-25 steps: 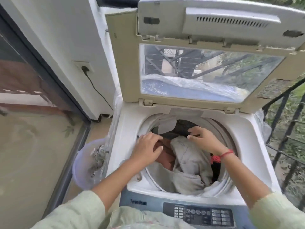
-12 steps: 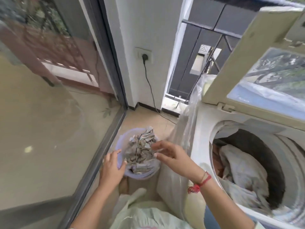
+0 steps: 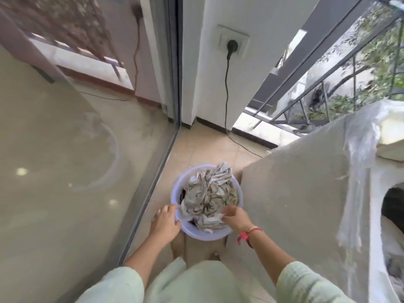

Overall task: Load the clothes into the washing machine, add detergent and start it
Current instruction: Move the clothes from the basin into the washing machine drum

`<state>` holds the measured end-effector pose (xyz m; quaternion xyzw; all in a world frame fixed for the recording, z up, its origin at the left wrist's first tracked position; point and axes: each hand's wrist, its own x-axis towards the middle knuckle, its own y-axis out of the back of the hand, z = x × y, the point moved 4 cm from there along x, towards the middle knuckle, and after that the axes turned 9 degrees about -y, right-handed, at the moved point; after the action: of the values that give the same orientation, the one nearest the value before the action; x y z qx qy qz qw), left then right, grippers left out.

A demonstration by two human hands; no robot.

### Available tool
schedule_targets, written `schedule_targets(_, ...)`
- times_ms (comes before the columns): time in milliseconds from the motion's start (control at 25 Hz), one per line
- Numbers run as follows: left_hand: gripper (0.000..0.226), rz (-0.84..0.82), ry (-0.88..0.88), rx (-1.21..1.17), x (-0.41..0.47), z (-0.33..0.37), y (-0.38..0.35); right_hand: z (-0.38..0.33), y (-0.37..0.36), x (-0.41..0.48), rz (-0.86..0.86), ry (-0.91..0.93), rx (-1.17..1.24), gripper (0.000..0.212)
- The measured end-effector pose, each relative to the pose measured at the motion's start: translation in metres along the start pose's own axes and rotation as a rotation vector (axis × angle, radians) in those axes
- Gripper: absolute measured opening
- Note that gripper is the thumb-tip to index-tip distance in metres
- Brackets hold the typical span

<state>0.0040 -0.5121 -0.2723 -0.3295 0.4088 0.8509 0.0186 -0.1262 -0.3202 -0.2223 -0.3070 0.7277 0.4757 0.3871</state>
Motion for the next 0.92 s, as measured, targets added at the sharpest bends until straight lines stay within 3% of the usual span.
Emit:
schedule_targets(160, 0.048, -0.086, -0.044, -0.037, 0.076, -0.017, -0.048, 0.019, -0.038, 0.089, 0.058, -0.087, -0.025, 0.032)
schedule_targets(320, 0.055, -0.096, -0.099, 0.019, 0.156, -0.019, -0.104, 0.032, -0.062, 0.183, 0.257, -0.099, 0.094, 0.073)
schedule_targets(400, 0.058, -0.098, -0.085, 0.019, 0.191, -0.017, -0.130, 0.037, -0.076, 0.229, 0.256, -0.179, 0.261, 0.084)
schedule_targets(480, 0.047, -0.073, -0.094, 0.022, 0.216, -0.012, -0.151, 0.042, -0.090, 0.264, 0.280, -0.261, 0.349, 0.070)
schedule_targets(600, 0.019, 0.079, -0.117, -0.063, 0.224, 0.003, -0.151, 0.050, -0.086, 0.281, 0.410, -0.292, 0.422, 0.009)
schedule_targets(720, 0.021, 0.185, -0.046, -0.223, 0.193, -0.005, -0.127, 0.054, -0.072, 0.252, 0.380, -0.138, 0.518, 0.014)
schedule_targets(920, 0.021, 0.232, 0.132, -0.193, 0.119, -0.040, -0.074, 0.055, -0.054, 0.138, 0.404, -0.055, 0.652, 0.022)
